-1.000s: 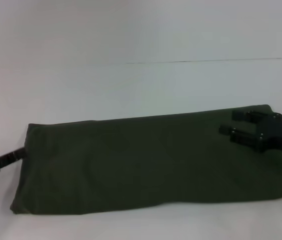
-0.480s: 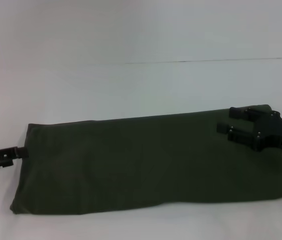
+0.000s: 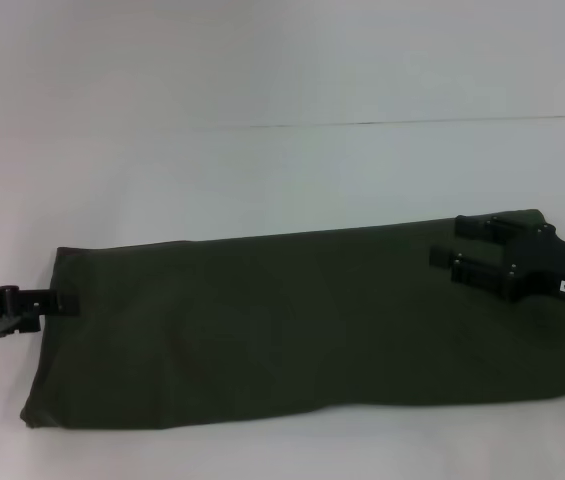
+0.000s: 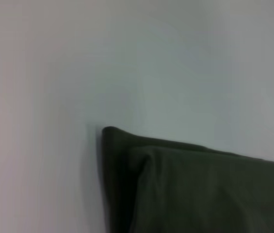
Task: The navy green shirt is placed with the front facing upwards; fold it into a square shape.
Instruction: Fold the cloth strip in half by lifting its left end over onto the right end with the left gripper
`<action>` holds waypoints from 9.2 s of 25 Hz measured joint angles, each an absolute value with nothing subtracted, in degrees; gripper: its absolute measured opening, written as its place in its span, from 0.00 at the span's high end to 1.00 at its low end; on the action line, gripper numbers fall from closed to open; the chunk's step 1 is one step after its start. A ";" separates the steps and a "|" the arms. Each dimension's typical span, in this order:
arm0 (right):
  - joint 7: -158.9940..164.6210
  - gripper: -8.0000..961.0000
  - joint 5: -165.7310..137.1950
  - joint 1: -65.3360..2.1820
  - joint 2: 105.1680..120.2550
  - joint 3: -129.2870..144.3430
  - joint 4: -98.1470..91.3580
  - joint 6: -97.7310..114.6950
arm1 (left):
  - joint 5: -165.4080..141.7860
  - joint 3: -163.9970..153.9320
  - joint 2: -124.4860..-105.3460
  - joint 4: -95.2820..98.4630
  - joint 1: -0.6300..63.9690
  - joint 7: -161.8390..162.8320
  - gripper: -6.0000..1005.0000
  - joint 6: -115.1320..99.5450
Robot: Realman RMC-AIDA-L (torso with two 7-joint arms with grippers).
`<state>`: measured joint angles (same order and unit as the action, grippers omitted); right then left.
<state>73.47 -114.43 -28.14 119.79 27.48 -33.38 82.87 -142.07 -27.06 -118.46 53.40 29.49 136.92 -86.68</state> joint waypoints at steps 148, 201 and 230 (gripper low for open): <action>73.88 0.31 -114.43 -28.11 119.61 27.51 -33.44 82.05 | -146.11 -27.66 -119.09 58.62 32.49 139.49 0.43 -85.55; 74.00 0.31 -114.35 -27.52 119.63 28.04 -33.35 81.47 | -146.01 -30.33 -118.57 54.36 31.32 139.44 0.13 -84.70; 74.00 0.31 -114.43 -27.50 119.70 28.03 -33.30 81.91 | -149.13 -32.52 -119.74 53.17 31.45 140.93 0.14 -82.08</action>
<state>74.00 -114.43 -27.50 119.70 28.04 -33.30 81.91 -149.13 -32.52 -119.74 53.17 31.45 140.93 -82.08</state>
